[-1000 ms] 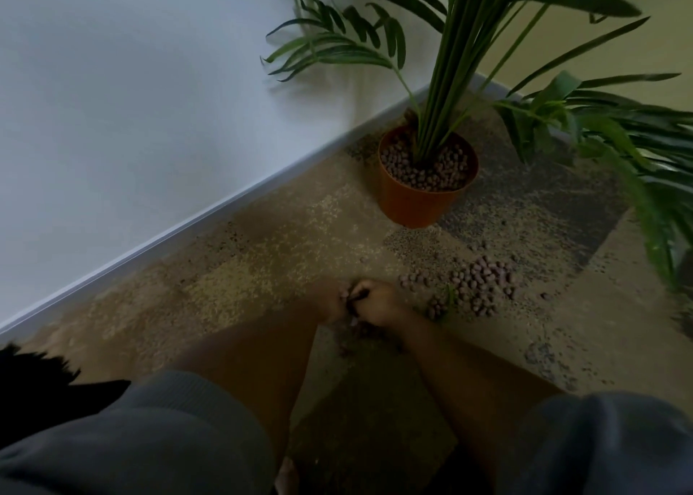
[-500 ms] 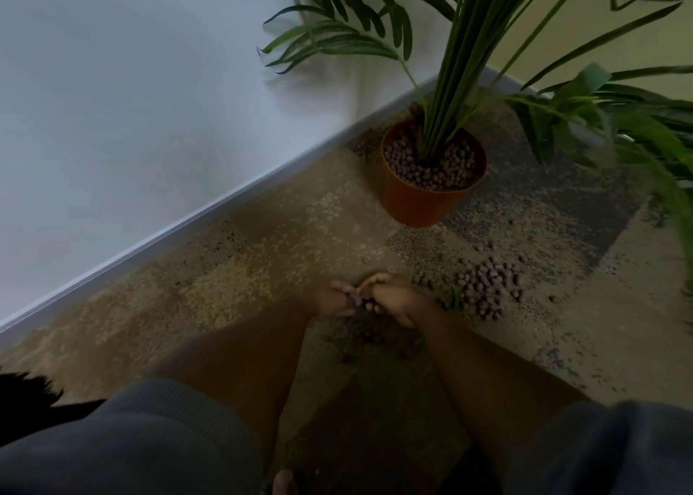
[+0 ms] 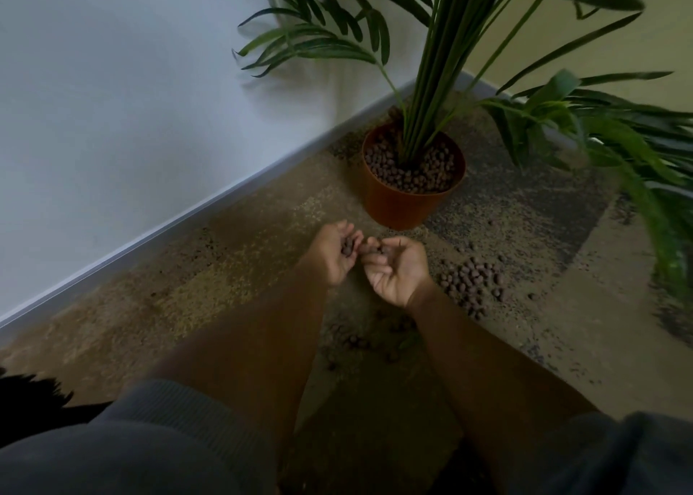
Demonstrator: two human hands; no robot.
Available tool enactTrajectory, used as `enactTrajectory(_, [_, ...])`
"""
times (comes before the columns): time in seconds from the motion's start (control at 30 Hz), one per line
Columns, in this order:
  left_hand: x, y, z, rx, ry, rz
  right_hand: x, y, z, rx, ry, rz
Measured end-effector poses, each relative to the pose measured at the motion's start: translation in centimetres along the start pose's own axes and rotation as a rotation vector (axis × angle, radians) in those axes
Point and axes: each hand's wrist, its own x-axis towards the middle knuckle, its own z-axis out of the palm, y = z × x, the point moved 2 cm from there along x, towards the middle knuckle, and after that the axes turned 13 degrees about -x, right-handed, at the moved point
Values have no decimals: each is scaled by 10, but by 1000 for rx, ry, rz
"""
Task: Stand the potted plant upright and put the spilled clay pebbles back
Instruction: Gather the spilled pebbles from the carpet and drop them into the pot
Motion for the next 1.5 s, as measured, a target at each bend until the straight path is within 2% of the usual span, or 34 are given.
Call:
enactTrajectory(0.17, [-9,17,50,-129,4,46,-1,-26,22,26,75,-132])
enactTrajectory(0.33, [-23,25,94,-274,-122,69,-9,-62,45,201,121,-266])
enactTrajectory(0.53, [-26,27,126,-352,-208,101,-19,-103,60,243,243,-411])
enactTrajectory(0.63, [-21,30,128,-347,-211,121,-24,-118,64,195,281,-440])
enactTrajectory(0.8, [-24,31,128,-290,-343,34,-26,-127,67,82,316,-414])
enactTrajectory(1.07, [-30,39,105,-317,-199,122,-34,-111,62,32,273,-414])
enactTrajectory(1.23, [-30,33,63,-128,-35,181,-26,-83,45,-257,262,-302])
enactTrajectory(1.37, [-16,23,21,103,73,186,-14,-54,25,-533,384,-128])
enactTrajectory(1.5, [0,15,-22,483,147,243,-6,-31,0,-992,546,-29])
